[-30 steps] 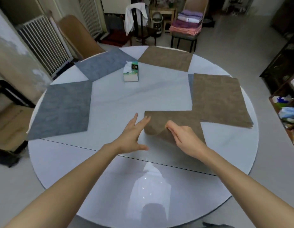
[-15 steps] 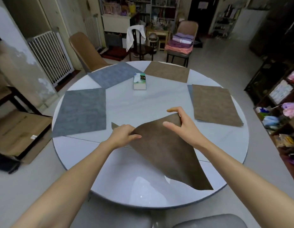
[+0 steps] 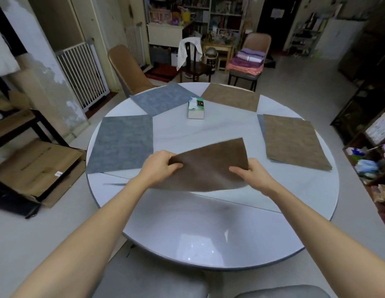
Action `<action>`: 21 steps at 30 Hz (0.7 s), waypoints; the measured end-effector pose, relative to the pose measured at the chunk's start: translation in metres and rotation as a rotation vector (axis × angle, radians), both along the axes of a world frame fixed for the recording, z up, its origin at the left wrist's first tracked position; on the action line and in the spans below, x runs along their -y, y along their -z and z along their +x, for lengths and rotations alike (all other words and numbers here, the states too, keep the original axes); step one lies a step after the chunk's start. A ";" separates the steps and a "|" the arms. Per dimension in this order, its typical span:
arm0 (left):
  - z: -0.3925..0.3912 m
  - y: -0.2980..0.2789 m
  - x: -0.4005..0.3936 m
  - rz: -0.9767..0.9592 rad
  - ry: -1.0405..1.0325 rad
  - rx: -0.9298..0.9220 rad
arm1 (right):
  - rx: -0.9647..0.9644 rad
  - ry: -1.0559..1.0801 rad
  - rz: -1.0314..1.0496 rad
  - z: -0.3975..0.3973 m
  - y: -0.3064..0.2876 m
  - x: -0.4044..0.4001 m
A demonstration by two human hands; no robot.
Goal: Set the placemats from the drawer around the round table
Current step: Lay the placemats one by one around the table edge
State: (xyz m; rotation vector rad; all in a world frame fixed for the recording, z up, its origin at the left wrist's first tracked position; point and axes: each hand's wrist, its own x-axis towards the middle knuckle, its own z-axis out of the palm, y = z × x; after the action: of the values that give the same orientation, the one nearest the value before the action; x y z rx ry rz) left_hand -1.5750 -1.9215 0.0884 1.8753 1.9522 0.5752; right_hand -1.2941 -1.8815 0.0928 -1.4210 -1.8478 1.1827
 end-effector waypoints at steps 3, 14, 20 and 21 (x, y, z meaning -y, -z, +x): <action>-0.018 0.013 0.010 -0.340 0.041 0.150 | 0.036 0.115 0.110 -0.006 0.004 -0.008; -0.010 -0.019 -0.012 0.011 0.024 -0.732 | 0.179 0.398 -0.060 -0.046 0.020 -0.036; 0.023 0.016 -0.061 -0.115 0.110 -0.832 | 0.371 0.496 -0.169 -0.045 0.082 -0.030; 0.027 0.029 -0.068 -0.116 0.122 -0.846 | 0.395 0.501 -0.175 -0.044 0.093 -0.029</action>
State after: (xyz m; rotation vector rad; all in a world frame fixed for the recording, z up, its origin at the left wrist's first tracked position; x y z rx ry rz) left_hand -1.5477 -1.8535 0.0590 2.3588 2.2236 -0.4504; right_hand -1.3384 -1.8530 -0.0003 -2.1838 -1.4984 0.8658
